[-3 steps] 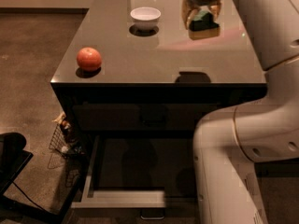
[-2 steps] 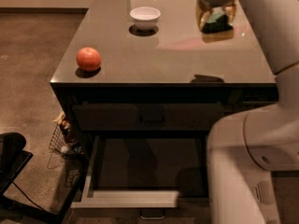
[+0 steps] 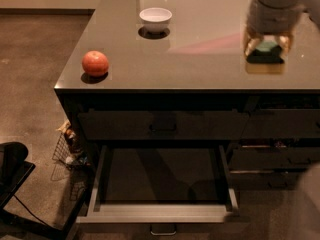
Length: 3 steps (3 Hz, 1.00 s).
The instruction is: Place sponge into middle drawer
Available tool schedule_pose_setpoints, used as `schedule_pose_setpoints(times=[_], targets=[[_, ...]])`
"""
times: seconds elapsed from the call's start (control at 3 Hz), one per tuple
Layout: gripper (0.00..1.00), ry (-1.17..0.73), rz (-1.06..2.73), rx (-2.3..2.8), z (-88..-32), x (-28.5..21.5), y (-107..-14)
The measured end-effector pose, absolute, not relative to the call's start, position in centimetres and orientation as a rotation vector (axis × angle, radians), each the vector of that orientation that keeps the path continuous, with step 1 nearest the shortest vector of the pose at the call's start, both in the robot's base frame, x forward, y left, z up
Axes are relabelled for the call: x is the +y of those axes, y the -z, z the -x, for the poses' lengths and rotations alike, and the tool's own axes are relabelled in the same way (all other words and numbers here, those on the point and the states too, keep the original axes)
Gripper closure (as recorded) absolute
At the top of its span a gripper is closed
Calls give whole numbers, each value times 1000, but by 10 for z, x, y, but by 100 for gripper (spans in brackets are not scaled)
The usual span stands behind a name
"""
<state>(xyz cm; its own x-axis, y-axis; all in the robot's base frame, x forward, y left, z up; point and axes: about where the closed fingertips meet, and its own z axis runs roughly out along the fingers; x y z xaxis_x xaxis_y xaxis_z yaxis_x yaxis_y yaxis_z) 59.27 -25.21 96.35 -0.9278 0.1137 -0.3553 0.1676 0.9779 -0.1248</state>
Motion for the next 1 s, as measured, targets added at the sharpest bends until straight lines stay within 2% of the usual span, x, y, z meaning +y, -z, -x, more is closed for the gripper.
schedule_pose_setpoints(times=[0.67,1.0], targets=[[100,38,-240,2770,-596,-262,-942],[100,-212,-301,2797,-596,-266,-898]])
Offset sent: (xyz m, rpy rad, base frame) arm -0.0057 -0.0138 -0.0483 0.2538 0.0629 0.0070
